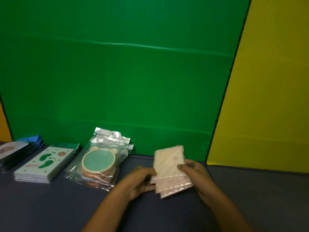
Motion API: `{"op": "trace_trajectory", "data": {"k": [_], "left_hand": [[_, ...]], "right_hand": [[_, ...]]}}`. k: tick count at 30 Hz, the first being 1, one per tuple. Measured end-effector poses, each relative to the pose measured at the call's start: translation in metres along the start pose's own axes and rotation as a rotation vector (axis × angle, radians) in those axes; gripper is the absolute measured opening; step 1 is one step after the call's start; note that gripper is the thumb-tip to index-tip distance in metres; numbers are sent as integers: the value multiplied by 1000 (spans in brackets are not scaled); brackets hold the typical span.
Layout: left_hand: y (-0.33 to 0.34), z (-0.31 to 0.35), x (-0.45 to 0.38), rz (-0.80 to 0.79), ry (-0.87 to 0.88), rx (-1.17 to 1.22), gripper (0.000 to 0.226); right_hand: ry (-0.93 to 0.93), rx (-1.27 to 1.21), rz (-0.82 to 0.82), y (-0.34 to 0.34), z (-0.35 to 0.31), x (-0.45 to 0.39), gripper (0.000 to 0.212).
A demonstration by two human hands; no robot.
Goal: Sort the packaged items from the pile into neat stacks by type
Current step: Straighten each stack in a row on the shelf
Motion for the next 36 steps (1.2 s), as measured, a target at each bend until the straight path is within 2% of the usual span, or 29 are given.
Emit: {"op": "trace_trajectory", "data": {"k": [3, 5, 7, 9, 12, 14, 18, 22, 25, 32, 36], "left_hand": [[12, -4, -4, -41, -13, 10, 21], [23, -7, -2, -91, -20, 74, 26], [32, -8, -2, -163, 5, 162, 42], [33, -6, -4, -191, 63, 236, 55], [26, 6, -4, -125, 236, 301, 55], [15, 16, -4, -30, 381, 249, 49], [0, 36, 0, 160, 601, -154, 49], [14, 48, 11, 141, 725, -429, 50], [17, 41, 10, 133, 732, -519, 52], [9, 30, -1, 171, 680, -594, 57], [11, 25, -4, 149, 686, -621, 63]], "right_hand": [[-210, 221, 29, 9, -33, 16, 45], [-392, 478, 100, 15, -55, 26, 52], [-556, 662, 126, 22, -71, 39, 56], [-660, 727, 73, 29, -77, 49, 58], [-729, 789, -6, 34, -74, 56, 56], [-736, 787, -32, 35, -67, 54, 47], [-649, 633, 43, 21, -37, 29, 37], [-482, 304, 16, 12, -3, 5, 53], [-400, 181, 5, 9, 13, -6, 60], [-321, 285, -36, 9, 26, -18, 61], [-308, 263, 22, 9, 23, -20, 63]]}}
Point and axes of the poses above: each hand's wrist, its own x-axis away from the middle knuckle, its own y-axis out of the palm, z = x × y, the point moved 7 cm from there along -x, towards the middle knuckle, and after that the axes turned 5 degrees about y, right-handed, at the moved point
